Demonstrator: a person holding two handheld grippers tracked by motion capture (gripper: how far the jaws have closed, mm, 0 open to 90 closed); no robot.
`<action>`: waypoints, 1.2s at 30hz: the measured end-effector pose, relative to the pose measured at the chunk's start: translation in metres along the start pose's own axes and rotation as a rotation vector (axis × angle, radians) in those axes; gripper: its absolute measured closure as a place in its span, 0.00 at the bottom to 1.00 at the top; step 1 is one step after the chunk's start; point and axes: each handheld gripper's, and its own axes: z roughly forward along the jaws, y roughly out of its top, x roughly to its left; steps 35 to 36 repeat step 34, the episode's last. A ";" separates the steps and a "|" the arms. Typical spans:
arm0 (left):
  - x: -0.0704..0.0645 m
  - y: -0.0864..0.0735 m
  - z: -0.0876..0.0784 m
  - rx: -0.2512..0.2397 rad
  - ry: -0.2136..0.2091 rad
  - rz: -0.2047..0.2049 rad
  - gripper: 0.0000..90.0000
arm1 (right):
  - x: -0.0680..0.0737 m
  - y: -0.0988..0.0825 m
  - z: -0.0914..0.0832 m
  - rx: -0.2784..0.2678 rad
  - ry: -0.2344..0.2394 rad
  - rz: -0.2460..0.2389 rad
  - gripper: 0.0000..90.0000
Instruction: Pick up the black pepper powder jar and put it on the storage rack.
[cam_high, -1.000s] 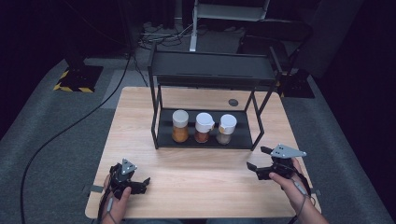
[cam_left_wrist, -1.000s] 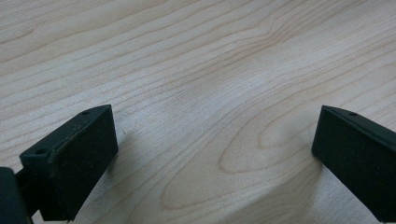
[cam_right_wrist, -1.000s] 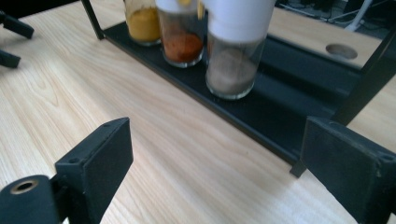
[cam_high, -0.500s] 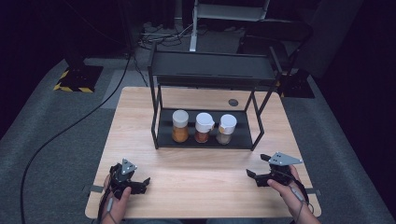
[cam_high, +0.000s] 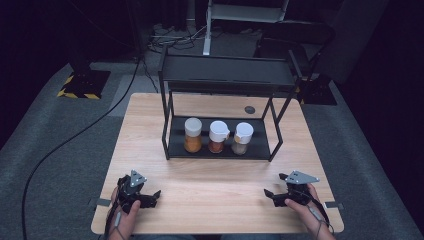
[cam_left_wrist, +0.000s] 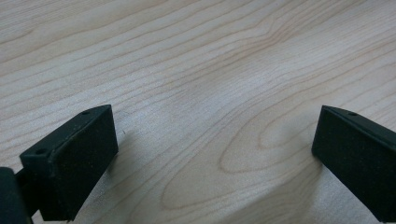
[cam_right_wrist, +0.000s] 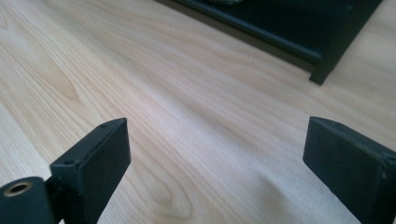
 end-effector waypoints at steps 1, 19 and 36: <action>0.000 0.000 0.000 0.000 0.000 0.000 0.00 | 0.000 -0.002 0.001 0.005 0.000 0.004 0.08; 0.000 0.000 0.000 0.000 0.000 0.000 0.00 | 0.000 -0.013 0.002 0.106 -0.029 -0.003 0.04; 0.000 0.000 0.000 -0.001 0.000 0.000 0.00 | 0.002 -0.013 0.003 0.116 -0.026 -0.001 0.01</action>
